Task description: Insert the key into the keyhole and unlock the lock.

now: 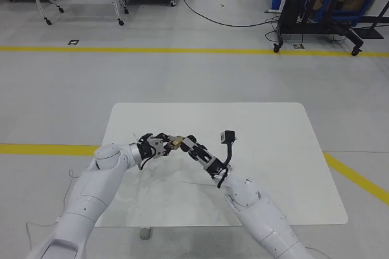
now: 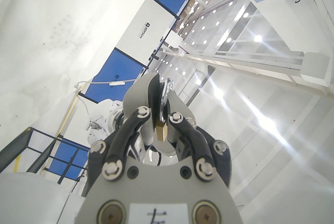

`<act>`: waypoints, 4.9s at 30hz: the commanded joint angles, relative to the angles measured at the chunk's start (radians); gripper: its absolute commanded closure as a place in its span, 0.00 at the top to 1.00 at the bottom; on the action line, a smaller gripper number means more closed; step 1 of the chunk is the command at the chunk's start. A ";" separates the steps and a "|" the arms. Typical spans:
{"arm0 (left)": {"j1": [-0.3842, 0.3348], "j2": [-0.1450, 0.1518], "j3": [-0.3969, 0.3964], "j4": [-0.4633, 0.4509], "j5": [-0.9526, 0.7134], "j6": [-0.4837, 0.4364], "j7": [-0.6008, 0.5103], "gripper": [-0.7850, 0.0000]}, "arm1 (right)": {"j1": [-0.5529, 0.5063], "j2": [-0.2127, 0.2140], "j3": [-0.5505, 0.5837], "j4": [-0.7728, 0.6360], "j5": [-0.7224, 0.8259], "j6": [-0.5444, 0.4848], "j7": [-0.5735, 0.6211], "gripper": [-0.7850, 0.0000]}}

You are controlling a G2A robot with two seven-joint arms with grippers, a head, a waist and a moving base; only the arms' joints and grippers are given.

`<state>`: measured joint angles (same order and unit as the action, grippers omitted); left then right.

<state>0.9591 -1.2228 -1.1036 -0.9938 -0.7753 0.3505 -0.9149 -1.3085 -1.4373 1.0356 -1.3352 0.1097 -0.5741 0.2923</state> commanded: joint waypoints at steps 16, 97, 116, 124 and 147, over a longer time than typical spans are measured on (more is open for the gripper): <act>0.095 0.017 -0.057 -0.157 0.092 -0.214 0.109 0.00 | -0.029 0.006 0.022 -0.053 0.126 0.019 0.063 1.00; 0.209 0.028 -0.078 -0.343 0.409 -0.494 0.245 0.00 | 0.068 0.001 0.059 0.120 1.095 0.834 0.432 0.00; 0.200 0.024 -0.057 -0.339 0.469 -0.450 0.267 0.00 | -0.113 0.063 0.303 -0.168 0.694 0.354 0.401 1.00; 0.195 0.017 0.032 -0.356 0.660 -0.411 0.300 0.00 | -0.266 0.078 0.424 -0.364 0.536 0.120 0.319 1.00; 0.133 -0.055 0.275 -0.316 0.968 -0.064 0.526 0.38 | -0.266 0.078 0.424 -0.364 0.536 0.120 0.319 1.00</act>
<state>1.0893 -1.2784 -0.8267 -1.3083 0.1891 0.2930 -0.3863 -1.5748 -1.3589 1.4595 -1.6991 0.6459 -0.4542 0.6113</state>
